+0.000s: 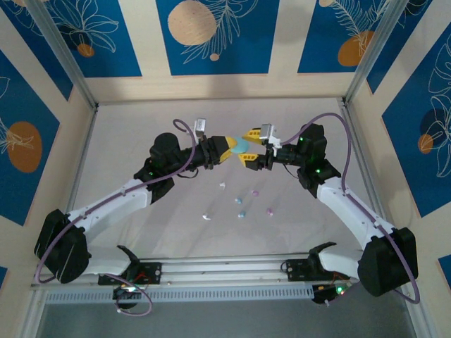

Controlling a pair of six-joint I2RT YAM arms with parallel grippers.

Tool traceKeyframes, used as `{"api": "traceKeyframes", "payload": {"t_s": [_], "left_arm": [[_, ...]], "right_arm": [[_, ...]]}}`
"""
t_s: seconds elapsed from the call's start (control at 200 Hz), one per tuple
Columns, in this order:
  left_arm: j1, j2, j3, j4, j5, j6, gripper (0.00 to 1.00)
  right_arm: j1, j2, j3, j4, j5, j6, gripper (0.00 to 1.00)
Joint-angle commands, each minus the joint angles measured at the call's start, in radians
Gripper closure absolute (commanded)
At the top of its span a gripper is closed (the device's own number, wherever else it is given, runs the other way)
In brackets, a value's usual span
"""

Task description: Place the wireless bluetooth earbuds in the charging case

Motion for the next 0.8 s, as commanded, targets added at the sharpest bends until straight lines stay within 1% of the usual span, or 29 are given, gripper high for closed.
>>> {"api": "traceKeyframes", "payload": {"t_s": [0.0,0.11,0.2,0.285,0.345,0.495,0.525,0.55,0.56,0.625,0.71,0.795], "left_arm": [[-0.002,-0.017,0.008,0.017,0.017,0.004,0.94],[-0.001,-0.015,0.011,0.016,0.018,0.003,0.94],[-0.003,-0.014,0.013,0.014,0.019,0.004,0.94],[-0.002,-0.013,0.009,0.014,0.017,0.006,0.92],[-0.003,-0.015,0.006,0.017,0.015,0.011,0.89],[-0.003,-0.019,0.002,-0.008,0.005,0.041,0.81],[-0.004,-0.019,0.002,-0.011,0.003,0.043,0.76],[-0.004,-0.019,0.002,-0.012,0.003,0.046,0.65],[-0.003,-0.019,0.003,-0.012,0.003,0.047,0.63],[-0.003,-0.019,0.004,-0.007,0.007,0.059,0.62],[-0.001,-0.031,0.010,-0.034,-0.001,0.104,0.49],[0.000,-0.056,0.028,-0.128,-0.029,0.209,0.41]], "right_arm": [[0.007,0.007,0.024,0.029,0.015,0.010,0.41],[0.007,0.008,0.023,0.032,0.016,0.011,0.43],[0.007,0.007,0.022,0.032,0.006,0.016,0.50],[0.006,0.003,0.022,0.030,-0.006,0.024,0.59],[0.005,0.003,0.029,0.012,-0.022,0.027,0.63],[-0.005,0.004,0.048,-0.043,-0.061,0.040,0.67],[-0.006,0.003,0.048,-0.050,-0.067,0.039,0.67],[-0.007,0.002,0.047,-0.053,-0.070,0.040,0.68],[-0.007,0.001,0.047,-0.054,-0.072,0.040,0.68],[-0.010,-0.003,0.046,-0.063,-0.081,0.041,0.70],[-0.015,-0.005,0.054,-0.090,-0.084,0.052,0.70],[-0.027,-0.006,0.063,-0.118,-0.099,0.078,0.70]]}}
